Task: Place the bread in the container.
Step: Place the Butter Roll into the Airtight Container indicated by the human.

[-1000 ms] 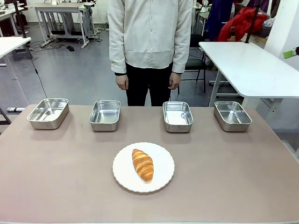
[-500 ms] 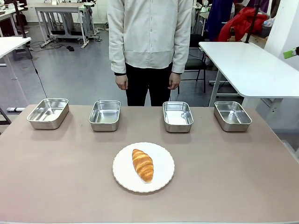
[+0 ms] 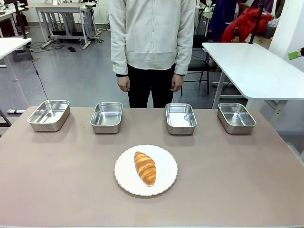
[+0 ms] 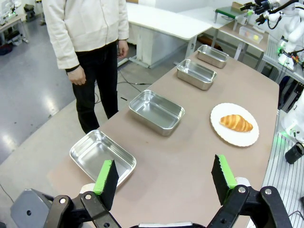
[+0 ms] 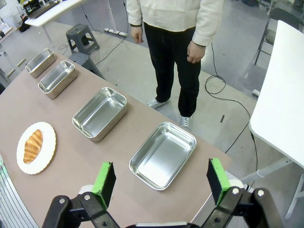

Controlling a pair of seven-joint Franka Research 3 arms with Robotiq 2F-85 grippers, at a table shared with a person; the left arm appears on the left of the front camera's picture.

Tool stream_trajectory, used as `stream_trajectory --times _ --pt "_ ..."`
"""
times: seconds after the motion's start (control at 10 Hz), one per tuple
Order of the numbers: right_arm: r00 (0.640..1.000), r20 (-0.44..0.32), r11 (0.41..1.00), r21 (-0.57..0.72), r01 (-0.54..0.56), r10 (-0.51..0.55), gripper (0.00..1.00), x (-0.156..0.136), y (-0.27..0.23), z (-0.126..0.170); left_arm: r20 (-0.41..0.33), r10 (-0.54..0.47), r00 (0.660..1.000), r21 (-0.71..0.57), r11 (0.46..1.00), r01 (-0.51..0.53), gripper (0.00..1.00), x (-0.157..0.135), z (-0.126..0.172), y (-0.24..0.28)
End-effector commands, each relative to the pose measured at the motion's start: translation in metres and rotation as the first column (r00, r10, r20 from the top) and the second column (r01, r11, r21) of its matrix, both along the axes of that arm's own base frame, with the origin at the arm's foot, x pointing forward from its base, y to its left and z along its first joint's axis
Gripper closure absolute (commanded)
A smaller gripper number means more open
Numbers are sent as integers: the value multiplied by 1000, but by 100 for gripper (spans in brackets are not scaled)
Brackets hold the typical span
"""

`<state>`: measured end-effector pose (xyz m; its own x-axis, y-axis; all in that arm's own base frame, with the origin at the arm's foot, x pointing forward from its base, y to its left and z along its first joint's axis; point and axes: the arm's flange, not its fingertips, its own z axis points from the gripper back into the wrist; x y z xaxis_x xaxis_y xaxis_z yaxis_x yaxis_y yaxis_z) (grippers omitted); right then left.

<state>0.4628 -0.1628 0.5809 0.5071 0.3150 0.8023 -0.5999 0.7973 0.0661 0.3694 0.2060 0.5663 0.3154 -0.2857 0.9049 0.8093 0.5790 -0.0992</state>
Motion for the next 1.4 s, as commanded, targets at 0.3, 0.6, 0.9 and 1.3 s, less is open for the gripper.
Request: stream_trajectory --times 0.3,0.6,0.9,1.3 --pt "1000 8 1000 7 -5 5 0 1 0 1 11 -7 1000 -8 1000 7 0 -1 3 -1" --pt "1000 8 1000 7 -5 5 0 1 0 1 11 -7 1000 -8 1000 7 0 -1 3 -1" --pt "1000 8 1000 7 -5 5 0 1 0 1 11 -7 1000 -8 1000 7 0 -1 3 -1" --pt "1000 8 1000 7 -5 5 0 1 0 1 11 -7 1000 -8 1000 7 0 -1 3 -1"
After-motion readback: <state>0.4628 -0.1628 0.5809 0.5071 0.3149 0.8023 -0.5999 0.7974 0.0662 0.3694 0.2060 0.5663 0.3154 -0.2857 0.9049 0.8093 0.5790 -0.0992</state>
